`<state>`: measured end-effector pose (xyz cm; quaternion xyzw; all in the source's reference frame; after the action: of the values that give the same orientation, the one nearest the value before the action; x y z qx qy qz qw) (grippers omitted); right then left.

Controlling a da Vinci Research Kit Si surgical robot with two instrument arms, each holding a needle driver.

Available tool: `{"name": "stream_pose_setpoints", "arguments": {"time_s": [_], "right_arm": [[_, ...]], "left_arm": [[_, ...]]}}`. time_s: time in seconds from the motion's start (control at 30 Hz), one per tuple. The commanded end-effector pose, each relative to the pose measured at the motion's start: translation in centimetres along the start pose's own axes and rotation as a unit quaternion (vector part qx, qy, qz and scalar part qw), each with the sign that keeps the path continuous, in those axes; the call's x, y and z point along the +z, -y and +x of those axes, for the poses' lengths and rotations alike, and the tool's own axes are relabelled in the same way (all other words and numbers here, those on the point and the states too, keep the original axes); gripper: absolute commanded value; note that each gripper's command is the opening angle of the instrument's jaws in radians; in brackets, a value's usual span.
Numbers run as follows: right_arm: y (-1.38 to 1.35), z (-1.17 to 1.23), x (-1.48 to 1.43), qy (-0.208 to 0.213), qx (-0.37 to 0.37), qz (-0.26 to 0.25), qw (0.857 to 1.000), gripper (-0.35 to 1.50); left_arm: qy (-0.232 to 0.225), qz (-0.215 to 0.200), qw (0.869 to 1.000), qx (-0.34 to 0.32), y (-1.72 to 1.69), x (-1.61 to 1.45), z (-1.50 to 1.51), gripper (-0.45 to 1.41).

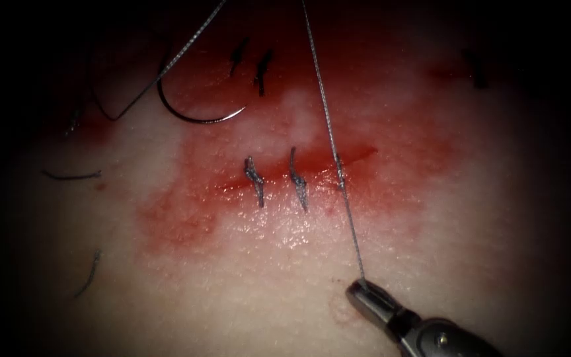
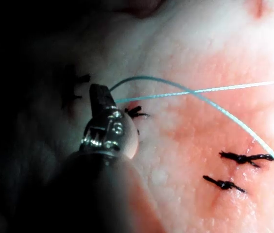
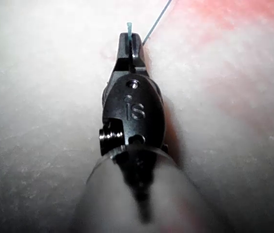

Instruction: Wound Closure

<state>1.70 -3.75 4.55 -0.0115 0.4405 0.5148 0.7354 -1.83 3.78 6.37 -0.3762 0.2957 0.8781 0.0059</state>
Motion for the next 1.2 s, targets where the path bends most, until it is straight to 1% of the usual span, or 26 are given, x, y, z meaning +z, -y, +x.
{"name": "stream_pose_setpoints", "arguments": {"time_s": [0.03,0.17,0.23,0.27,0.3,0.33,0.37,0.4,0.43,0.5,0.53,0.57,0.6,0.63,0.7,0.77,0.83,0.9,0.93,0.97,1.0,1.03,1.07,1.1,1.13,1.2], "right_arm": [[0.08,-0.11,0.02,0.003,0.000,0.003,1.000,-0.35],[0.14,-0.15,-0.02,0.008,-0.002,0.007,1.000,-0.35],[0.14,-0.11,0.00,0.008,-0.001,0.009,1.000,-0.35],[0.14,-0.10,0.01,0.004,0.000,0.010,1.000,-0.35],[0.12,-0.09,0.02,-0.002,0.001,0.013,1.000,-0.35],[0.09,-0.05,0.05,-0.018,-0.006,0.020,1.000,-0.35],[0.08,-0.04,0.06,-0.025,-0.011,0.027,0.999,-0.35],[0.04,0.00,0.11,-0.032,-0.012,0.046,0.998,-0.35],[0.02,0.01,0.12,-0.034,-0.012,0.049,0.998,-0.30],[0.00,0.03,0.14,-0.035,-0.012,0.053,0.998,-0.10],[-0.02,0.05,0.15,-0.036,-0.011,0.053,0.998,0.42],[-0.02,0.07,0.15,-0.039,-0.010,0.053,0.998,0.76],[-0.02,0.08,0.15,-0.039,-0.010,0.053,0.998,1.04],[-0.02,0.09,0.14,-0.038,-0.009,0.054,0.998,1.15],[-0.02,0.12,0.12,-0.037,-0.008,0.054,0.998,1.26],[-0.01,0.16,0.09,-0.038,-0.007,0.055,0.998,1.30],[0.00,0.24,0.05,-0.034,-0.005,0.068,0.997,1.38],[-0.01,0.30,0.01,-0.032,-0.004,0.077,0.996,1.41],[-0.02,0.33,0.00,-0.031,-0.004,0.082,0.996,1.41],[-0.05,0.38,-0.03,-0.029,-0.004,0.092,0.995,1.38],[-0.07,0.41,-0.03,-0.027,-0.003,0.096,0.995,1.36],[-0.09,0.44,-0.03,-0.026,-0.006,0.102,0.994,1.31],[-0.11,0.47,-0.03,-0.024,-0.006,0.112,0.993,1.15],[-0.11,0.47,-0.03,-0.024,-0.006,0.112,0.993,1.15],[-0.19,0.56,-0.01,-0.023,-0.003,0.134,0.991,0.96],[-0.27,0.65,0.05,-0.024,0.008,0.146,0.989,0.79]], "left_arm": [[0.001,0.001,1.000,0.000,0.03,0.09,-0.02,-0.45],[0.003,0.002,1.000,-0.001,0.05,0.10,-0.02,-0.45],[0.005,0.003,1.000,0.003,0.03,0.09,-0.01,-0.45],[-0.003,0.002,1.000,-0.009,0.01,0.08,0.00,-0.45],[-0.012,0.000,1.000,-0.017,-0.01,0.07,0.01,-0.45],[-0.039,-0.006,0.999,-0.037,-0.08,0.02,0.07,-0.45],[-0.053,-0.009,0.998,-0.046,-0.11,0.00,0.10,-0.45],[-0.090,-0.020,0.994,-0.066,-0.18,-0.06,0.18,-0.45],[-0.113,-0.027,0.990,-0.075,-0.24,-0.11,0.24,-0.45],[-0.137,-0.037,0.986,-0.092,-0.32,-0.19,0.36,-0.45],[-0.158,-0.044,0.981,-0.099,-0.40,-0.30,0.51,-0.45],[-0.177,-0.056,0.976,-0.111,-0.46,-0.42,0.68,-0.45],[-0.185,-0.060,0.974,-0.117,-0.47,-0.48,0.75,-0.45],[-0.192,-0.064,0.972,-0.119,-0.49,-0.54,0.83,-0.45],[-0.207,-0.074,0.967,-0.128,-0.53,-0.70,1.01,-0.45],[-0.223,-0.083,0.961,-0.139,-0.58,-0.87,1.20,-0.45],[-0.240,-0.103,0.953,-0.150,-0.68,-1.15,1.47,-0.45],[-0.249,-0.111,0.950,-0.153,-0.76,-1.32,1.61,-0.45],[-0.252,-0.117,0.948,-0.155,-0.79,-1.41,1.68,-0.45],[-0.261,-0.126,0.943,-0.163,-0.86,-1.60,1.82,-0.45],[-0.264,-0.129,0.942,-0.165,-0.89,-1.69,1.88,-0.45],[-0.268,-0.133,0.939,-0.170,-0.93,-1.79,1.94,-0.45],[-0.271,-0.137,0.937,-0.175,-0.96,-1.87,1.99,-0.45],[-0.271,-0.137,0.937,-0.175,-0.96,-1.87,1.99,-0.45],[-0.278,-0.144,0.932,-0.184,-1.01,-2.01,2.07,-0.45],[-0.284,-0.153,0.926,-0.195,-1.07,-2.15,2.15,-0.45]]}}
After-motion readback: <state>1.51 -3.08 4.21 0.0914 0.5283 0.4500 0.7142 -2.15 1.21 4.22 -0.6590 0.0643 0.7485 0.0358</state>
